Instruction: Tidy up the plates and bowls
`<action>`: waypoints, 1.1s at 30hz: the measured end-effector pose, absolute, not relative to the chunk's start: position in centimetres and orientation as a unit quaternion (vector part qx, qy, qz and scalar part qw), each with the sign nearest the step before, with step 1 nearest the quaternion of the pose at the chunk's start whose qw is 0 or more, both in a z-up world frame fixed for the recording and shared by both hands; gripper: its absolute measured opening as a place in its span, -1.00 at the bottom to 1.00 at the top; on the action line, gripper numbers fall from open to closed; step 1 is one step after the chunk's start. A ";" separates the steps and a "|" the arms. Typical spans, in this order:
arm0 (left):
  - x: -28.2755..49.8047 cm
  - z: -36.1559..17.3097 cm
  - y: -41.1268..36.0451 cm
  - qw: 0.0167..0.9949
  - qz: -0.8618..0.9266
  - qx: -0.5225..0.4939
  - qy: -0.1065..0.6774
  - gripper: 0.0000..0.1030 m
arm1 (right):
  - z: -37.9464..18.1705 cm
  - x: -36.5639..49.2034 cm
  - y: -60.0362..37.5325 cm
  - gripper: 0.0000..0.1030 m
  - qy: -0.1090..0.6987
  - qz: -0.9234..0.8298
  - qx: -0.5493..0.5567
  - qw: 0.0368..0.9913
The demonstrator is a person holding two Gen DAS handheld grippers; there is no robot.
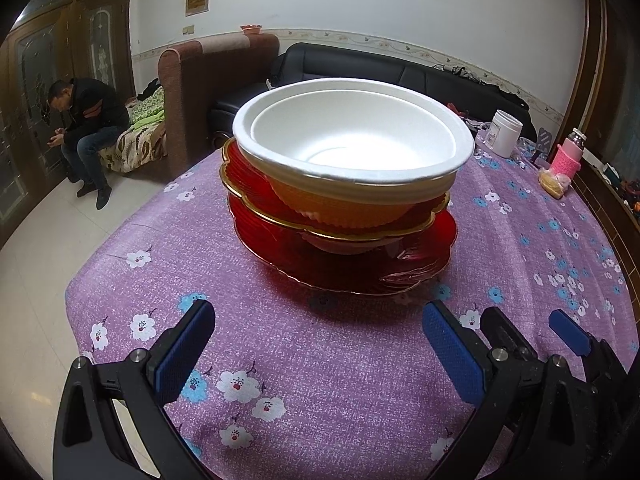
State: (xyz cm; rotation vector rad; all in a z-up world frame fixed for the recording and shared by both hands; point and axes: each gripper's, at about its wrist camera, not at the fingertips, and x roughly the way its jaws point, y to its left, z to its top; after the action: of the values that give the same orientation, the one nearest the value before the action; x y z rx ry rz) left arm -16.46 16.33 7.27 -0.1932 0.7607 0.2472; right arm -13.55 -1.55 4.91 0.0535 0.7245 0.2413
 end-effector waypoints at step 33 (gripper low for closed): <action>-18.1 9.4 16.2 0.941 0.129 -0.084 0.303 1.00 | 6.1 -15.4 -0.9 0.94 0.314 0.131 0.019 0.940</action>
State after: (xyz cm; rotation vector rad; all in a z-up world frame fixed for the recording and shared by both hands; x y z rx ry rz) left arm -18.09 16.23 9.41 -0.1709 0.6175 0.2622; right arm -15.36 -0.86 6.10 0.0390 0.6417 0.2681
